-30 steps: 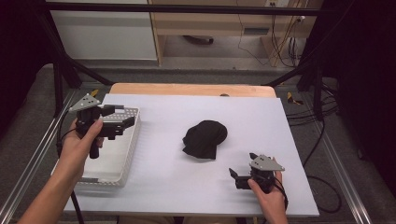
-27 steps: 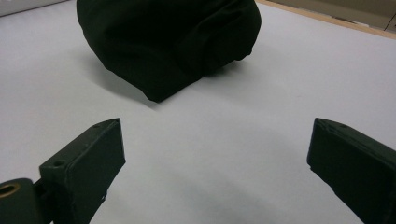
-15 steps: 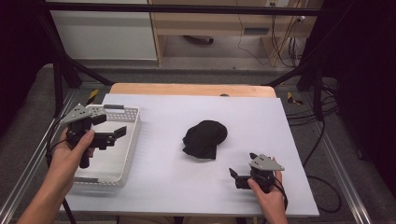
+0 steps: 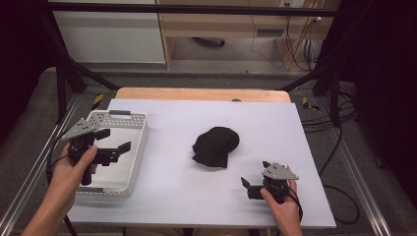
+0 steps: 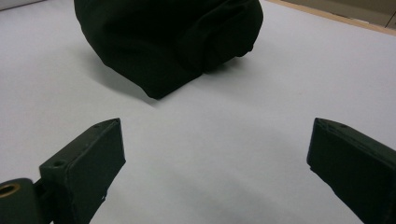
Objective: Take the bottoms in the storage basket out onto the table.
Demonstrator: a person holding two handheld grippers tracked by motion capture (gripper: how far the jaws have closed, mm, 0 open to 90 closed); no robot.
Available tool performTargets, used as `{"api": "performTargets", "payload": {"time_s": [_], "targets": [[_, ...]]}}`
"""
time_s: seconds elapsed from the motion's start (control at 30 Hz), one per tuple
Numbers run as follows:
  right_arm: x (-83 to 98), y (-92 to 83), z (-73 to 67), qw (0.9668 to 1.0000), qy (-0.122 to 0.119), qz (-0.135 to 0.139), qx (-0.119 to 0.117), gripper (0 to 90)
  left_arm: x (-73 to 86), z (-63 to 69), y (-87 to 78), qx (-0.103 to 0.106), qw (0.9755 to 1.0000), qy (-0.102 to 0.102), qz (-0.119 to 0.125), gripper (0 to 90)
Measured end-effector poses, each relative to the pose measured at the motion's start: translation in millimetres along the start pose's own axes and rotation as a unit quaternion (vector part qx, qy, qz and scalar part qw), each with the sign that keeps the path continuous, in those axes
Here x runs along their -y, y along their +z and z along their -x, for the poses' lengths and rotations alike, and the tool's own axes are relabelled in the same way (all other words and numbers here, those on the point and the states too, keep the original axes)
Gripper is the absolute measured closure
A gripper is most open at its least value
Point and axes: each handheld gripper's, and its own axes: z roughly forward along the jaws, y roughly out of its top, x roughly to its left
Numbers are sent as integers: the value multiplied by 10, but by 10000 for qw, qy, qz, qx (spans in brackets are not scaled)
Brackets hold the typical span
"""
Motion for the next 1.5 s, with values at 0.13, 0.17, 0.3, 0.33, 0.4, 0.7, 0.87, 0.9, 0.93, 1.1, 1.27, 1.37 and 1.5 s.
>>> {"api": "performTargets", "payload": {"time_s": [0.13, 0.17, 0.3, 0.33, 0.4, 0.7, 0.87, 0.9, 0.93, 1.1, 1.27, 1.37, 1.5], "targets": [[1, 0, -1, 10000, -13, -4, 0, 45, 47, 31, 37, 54, 9999, 42, -94, 54], [2, -1, -1, 10000, -10, -2, 1, 45, 58, 38, 45, 65, 9999, 51, -111, 54], [2, 6, -2, 10000, 3, -16, -5, 45, 116, 75, 73, 59, 9996, 167, -204, 53], [2, 7, -2, 10000, -4, -17, -2, 45, 128, 85, 77, 76, 9996, 183, -216, 53], [2, 6, -4, 10000, -10, -21, -1, 45, 154, 107, 85, 164, 9994, 157, -242, 53], [4, 9, -6, 10000, -15, -29, 0, 45, 253, 163, 120, 284, 9989, 191, -307, 52], [2, 17, -11, 10000, -44, -34, -7, 45, 316, 170, 139, 275, 9988, 203, -338, 53], [2, 19, -12, 10000, -47, -39, -7, 45, 332, 174, 145, 261, 9988, 215, -346, 53], [1, 20, -15, 10000, -52, -40, -9, 46, 340, 176, 147, 258, 9987, 234, -360, 53], [3, 17, -13, 10000, -50, -37, -8, 45, 396, 194, 164, 203, 9983, 342, -429, 53], [3, 20, -16, 10000, -61, -48, -13, 46, 439, 202, 171, 178, 9981, 375, -452, 53], [4, 20, -14, 10000, -57, -44, -12, 46, 464, 199, 171, 193, 9979, 388, -472, 53], [3, 21, -16, 10000, -61, -53, -11, 46, 509, 202, 181, 200, 9980, 350, -477, 53]]}}
